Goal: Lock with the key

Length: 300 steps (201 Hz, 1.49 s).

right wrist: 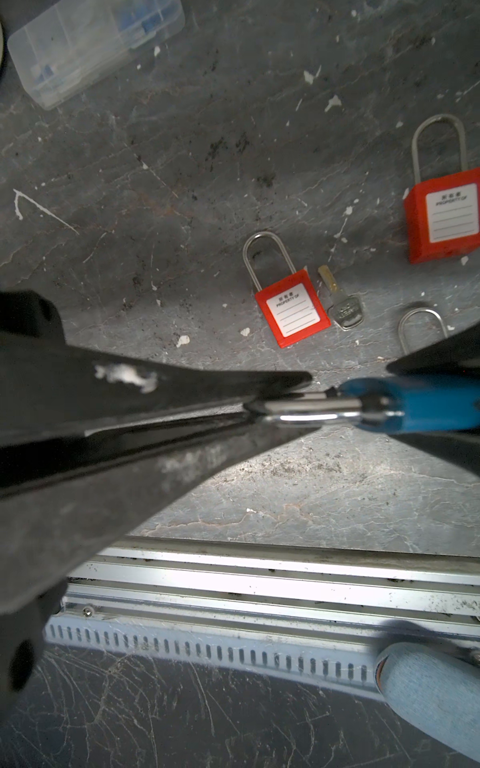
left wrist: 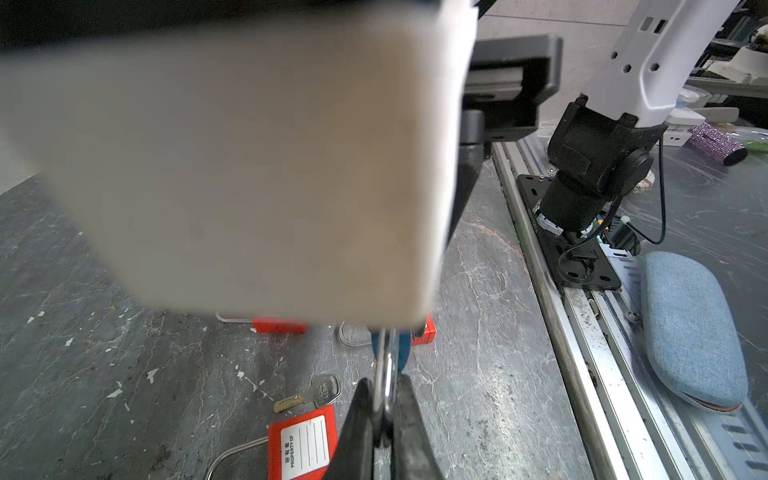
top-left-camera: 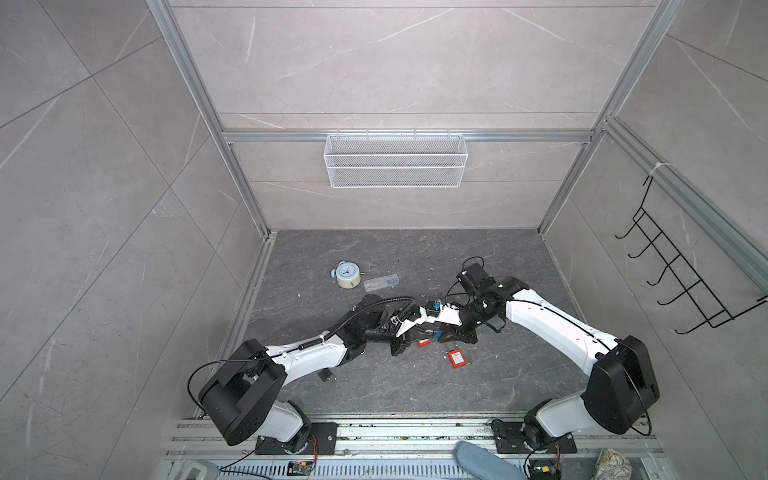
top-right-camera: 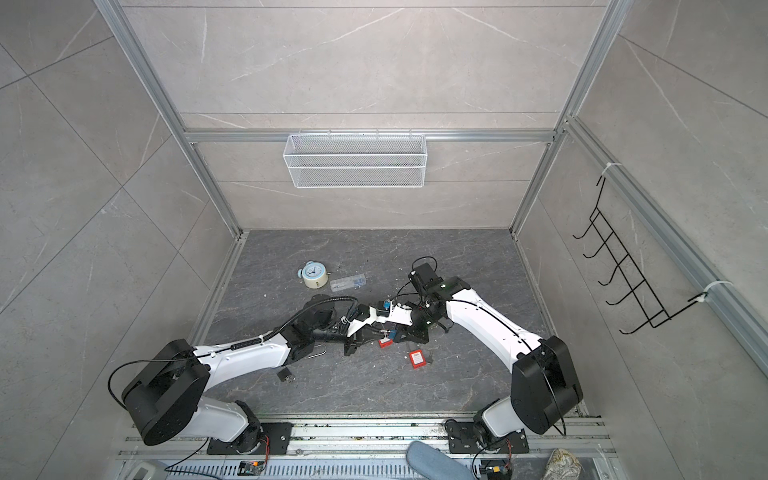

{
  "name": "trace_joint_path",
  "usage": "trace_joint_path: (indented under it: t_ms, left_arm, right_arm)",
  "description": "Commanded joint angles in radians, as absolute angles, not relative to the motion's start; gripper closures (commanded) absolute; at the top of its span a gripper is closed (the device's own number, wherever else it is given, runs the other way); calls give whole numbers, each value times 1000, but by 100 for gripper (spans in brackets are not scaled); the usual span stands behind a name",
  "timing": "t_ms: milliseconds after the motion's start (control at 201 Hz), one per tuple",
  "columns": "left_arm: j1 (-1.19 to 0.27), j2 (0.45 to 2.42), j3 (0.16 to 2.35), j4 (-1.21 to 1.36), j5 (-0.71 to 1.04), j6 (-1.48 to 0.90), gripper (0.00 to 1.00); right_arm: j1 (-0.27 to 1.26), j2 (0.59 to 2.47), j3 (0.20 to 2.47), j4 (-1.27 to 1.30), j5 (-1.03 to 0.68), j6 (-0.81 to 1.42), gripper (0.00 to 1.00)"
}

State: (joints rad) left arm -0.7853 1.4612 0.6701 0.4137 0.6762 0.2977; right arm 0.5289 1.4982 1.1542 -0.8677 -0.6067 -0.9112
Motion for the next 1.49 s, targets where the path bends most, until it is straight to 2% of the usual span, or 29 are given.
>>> trace_joint_path:
  t_ms: [0, 294, 478, 587, 802, 841, 1016, 1110, 1255, 1489]
  left_arm:
    - [-946, 1548, 785, 392, 707, 405, 100]
    - [-909, 1416, 774, 211, 621, 437, 100]
    - [-859, 1283, 738, 131, 583, 446, 75]
    - [-846, 1193, 732, 50, 536, 474, 64]
    - [-836, 1019, 723, -85, 437, 504, 56]
    - [-836, 992, 721, -112, 419, 508, 52]
    - [-808, 914, 724, -210, 412, 516, 52]
    - [-788, 898, 725, -217, 434, 513, 56]
    - [-766, 943, 755, -206, 463, 502, 61]
    - [-736, 983, 778, -143, 525, 462, 61]
  right_arm:
    - [657, 1534, 1273, -390, -1006, -808, 100]
    - [601, 1483, 1229, -551, -983, -924, 100]
    - [572, 1446, 1199, -666, -955, -989, 100]
    - [571, 1447, 1201, -733, -921, -1023, 100]
    - [571, 1443, 1204, -755, -907, -1027, 100]
    - [571, 1445, 1208, -760, -905, -1028, 100]
    - [571, 1458, 1227, -803, -878, -1052, 100]
    - [571, 1457, 1230, -819, -868, -1059, 100]
    - [572, 1456, 1229, -828, -867, -1061, 100]
    - [587, 1451, 1220, -836, -843, -1060, 100]
